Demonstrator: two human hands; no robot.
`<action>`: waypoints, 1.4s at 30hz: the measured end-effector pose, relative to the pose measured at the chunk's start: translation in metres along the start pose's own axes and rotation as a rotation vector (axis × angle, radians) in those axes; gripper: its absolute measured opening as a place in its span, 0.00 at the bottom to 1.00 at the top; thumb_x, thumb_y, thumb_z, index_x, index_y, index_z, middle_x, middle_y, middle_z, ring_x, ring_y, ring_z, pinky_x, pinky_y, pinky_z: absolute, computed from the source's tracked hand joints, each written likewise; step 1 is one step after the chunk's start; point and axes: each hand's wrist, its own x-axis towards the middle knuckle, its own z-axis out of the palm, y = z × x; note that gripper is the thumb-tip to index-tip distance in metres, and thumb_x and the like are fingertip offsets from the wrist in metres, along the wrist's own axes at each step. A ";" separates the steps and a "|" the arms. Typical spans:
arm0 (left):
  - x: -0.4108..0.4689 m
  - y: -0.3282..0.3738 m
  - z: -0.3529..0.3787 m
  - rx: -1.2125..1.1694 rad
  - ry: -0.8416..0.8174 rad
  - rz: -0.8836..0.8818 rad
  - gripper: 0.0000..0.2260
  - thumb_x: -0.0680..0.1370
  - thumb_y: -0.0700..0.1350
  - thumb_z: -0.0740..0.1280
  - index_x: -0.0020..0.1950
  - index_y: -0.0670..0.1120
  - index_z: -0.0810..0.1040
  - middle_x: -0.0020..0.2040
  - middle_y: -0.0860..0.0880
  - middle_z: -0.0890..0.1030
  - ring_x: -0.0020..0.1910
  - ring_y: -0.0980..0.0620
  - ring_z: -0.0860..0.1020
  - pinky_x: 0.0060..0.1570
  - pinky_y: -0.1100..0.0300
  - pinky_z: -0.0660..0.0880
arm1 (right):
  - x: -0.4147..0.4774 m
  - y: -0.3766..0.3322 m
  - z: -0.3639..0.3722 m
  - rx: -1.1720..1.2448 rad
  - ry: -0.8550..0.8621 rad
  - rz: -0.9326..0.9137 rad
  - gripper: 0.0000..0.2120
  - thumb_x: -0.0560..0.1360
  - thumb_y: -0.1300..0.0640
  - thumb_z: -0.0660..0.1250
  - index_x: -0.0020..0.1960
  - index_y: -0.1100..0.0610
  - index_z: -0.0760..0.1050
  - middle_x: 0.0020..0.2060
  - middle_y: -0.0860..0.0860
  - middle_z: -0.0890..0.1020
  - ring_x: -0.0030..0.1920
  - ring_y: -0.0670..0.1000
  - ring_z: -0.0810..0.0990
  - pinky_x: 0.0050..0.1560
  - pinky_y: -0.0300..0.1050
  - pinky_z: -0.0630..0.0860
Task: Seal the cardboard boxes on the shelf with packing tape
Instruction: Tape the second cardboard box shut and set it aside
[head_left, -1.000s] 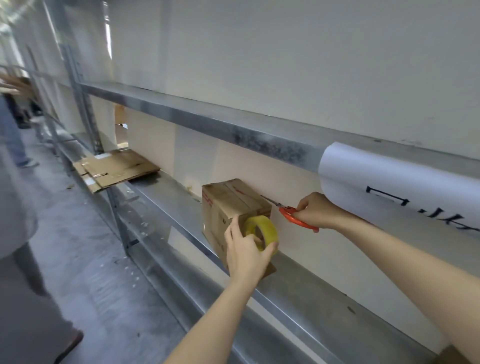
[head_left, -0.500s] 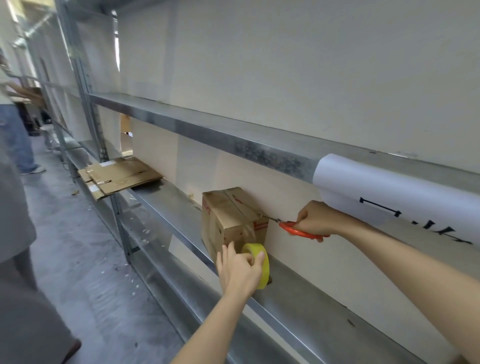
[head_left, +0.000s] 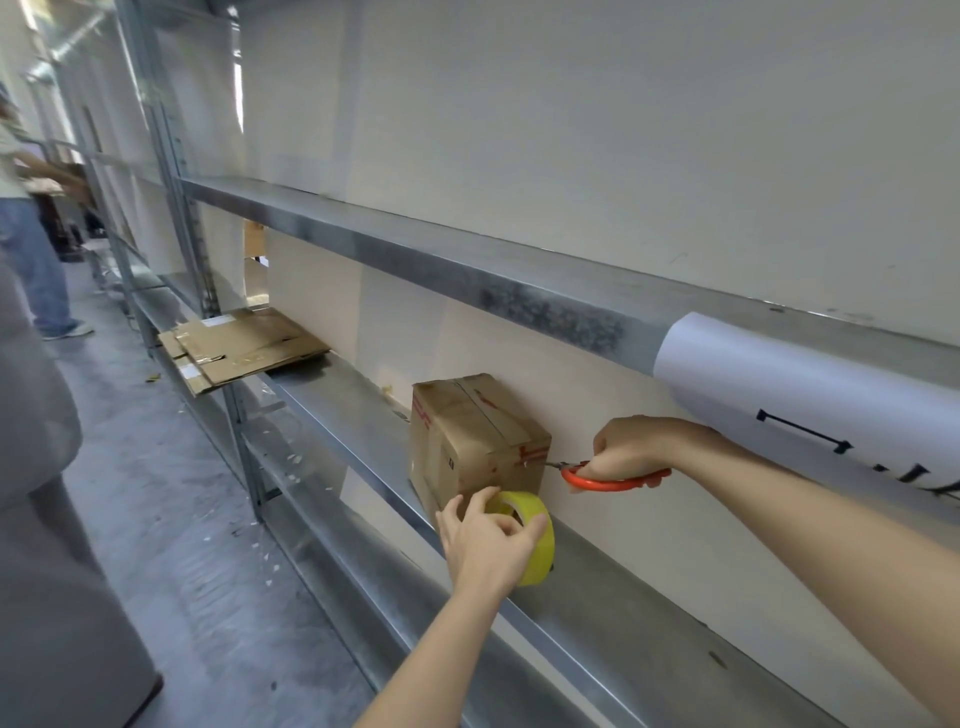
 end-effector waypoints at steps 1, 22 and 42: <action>0.001 0.000 0.001 -0.008 0.005 0.008 0.19 0.71 0.62 0.69 0.28 0.51 0.81 0.68 0.63 0.69 0.72 0.52 0.55 0.72 0.54 0.52 | 0.002 -0.004 0.000 0.001 -0.018 0.004 0.24 0.69 0.35 0.64 0.32 0.56 0.68 0.27 0.51 0.73 0.28 0.52 0.72 0.33 0.39 0.69; 0.002 0.006 -0.007 0.075 -0.088 0.059 0.21 0.76 0.61 0.64 0.29 0.49 0.74 0.69 0.63 0.67 0.71 0.55 0.62 0.71 0.35 0.48 | -0.004 -0.041 -0.012 -0.085 -0.309 0.045 0.28 0.76 0.34 0.56 0.59 0.58 0.72 0.54 0.52 0.73 0.56 0.55 0.75 0.54 0.45 0.74; 0.012 0.006 0.000 -0.101 -0.135 0.206 0.24 0.75 0.52 0.69 0.23 0.44 0.66 0.65 0.59 0.70 0.53 0.58 0.73 0.49 0.64 0.65 | 0.010 -0.033 -0.010 -0.366 0.072 -0.022 0.24 0.71 0.31 0.64 0.48 0.52 0.72 0.45 0.49 0.77 0.45 0.51 0.75 0.36 0.39 0.65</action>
